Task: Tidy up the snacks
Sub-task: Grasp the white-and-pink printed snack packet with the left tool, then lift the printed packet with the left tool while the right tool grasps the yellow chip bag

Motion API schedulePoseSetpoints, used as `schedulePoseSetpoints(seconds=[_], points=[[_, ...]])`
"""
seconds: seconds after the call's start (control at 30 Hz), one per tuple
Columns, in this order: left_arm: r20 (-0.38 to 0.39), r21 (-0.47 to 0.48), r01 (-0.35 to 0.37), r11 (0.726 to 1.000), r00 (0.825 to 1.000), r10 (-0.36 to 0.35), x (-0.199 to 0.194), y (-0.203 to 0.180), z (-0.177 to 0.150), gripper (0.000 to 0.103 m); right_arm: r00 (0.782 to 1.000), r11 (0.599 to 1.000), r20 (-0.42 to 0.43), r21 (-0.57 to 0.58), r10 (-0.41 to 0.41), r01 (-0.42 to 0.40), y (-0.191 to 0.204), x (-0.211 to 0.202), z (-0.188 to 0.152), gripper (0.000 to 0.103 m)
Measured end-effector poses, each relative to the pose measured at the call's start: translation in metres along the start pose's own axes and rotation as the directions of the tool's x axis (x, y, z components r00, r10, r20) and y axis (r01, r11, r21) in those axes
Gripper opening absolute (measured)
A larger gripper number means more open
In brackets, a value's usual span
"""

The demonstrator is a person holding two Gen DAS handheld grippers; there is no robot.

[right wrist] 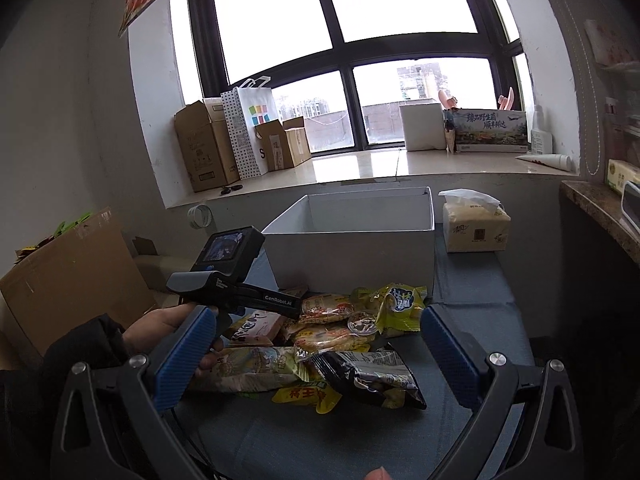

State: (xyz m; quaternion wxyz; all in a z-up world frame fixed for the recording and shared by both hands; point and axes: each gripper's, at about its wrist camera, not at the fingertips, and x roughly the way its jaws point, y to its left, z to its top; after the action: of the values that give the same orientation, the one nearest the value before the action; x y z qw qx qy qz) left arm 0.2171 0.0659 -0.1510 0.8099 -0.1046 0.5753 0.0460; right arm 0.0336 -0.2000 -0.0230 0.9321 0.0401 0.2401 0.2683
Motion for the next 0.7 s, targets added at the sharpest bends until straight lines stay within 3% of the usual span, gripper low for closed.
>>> schedulePoseSetpoints(seconds=[0.07,0.17,0.2,0.23,0.4,0.53,0.6,0.7], points=[[0.009,0.022,-0.005,1.0,1.0,0.005,-0.001,-0.002,-0.001,0.101,1.0,1.0,-0.006,0.01,0.001,-0.001,-0.002,0.001,-0.002,0.103],[0.024,0.037,-0.01,0.999,1.0,0.01,-0.008,-0.007,0.001,0.081,1.0,1.0,-0.012,0.019,0.006,-0.006,-0.002,0.002,-0.003,0.103],[0.032,0.046,-0.009,0.999,0.999,0.008,-0.011,-0.011,0.004,0.068,1.0,1.0,-0.015,0.018,0.004,-0.003,-0.001,0.003,-0.003,0.103],[0.032,0.05,-0.002,0.999,0.999,0.001,-0.013,-0.012,0.003,0.06,1.0,1.0,-0.016,0.017,0.004,-0.003,-0.001,0.003,-0.004,0.103],[0.069,0.056,0.003,0.998,0.998,-0.007,-0.029,-0.012,-0.003,0.06,1.0,1.0,-0.03,0.015,0.001,-0.001,-0.001,0.006,-0.006,0.103],[0.162,0.059,0.042,0.997,0.985,-0.051,-0.064,-0.008,-0.016,0.06,0.997,0.998,-0.068,0.051,-0.023,0.027,-0.009,0.016,-0.009,0.103],[0.236,0.089,0.039,0.995,0.97,-0.06,-0.089,-0.009,-0.025,0.06,0.995,0.996,-0.094,0.078,-0.025,0.033,-0.017,0.024,-0.011,0.103],[0.365,0.136,0.011,0.991,0.929,-0.06,-0.129,-0.008,-0.045,0.06,0.989,0.994,-0.143,0.097,-0.032,0.046,-0.03,0.04,-0.013,0.103]])
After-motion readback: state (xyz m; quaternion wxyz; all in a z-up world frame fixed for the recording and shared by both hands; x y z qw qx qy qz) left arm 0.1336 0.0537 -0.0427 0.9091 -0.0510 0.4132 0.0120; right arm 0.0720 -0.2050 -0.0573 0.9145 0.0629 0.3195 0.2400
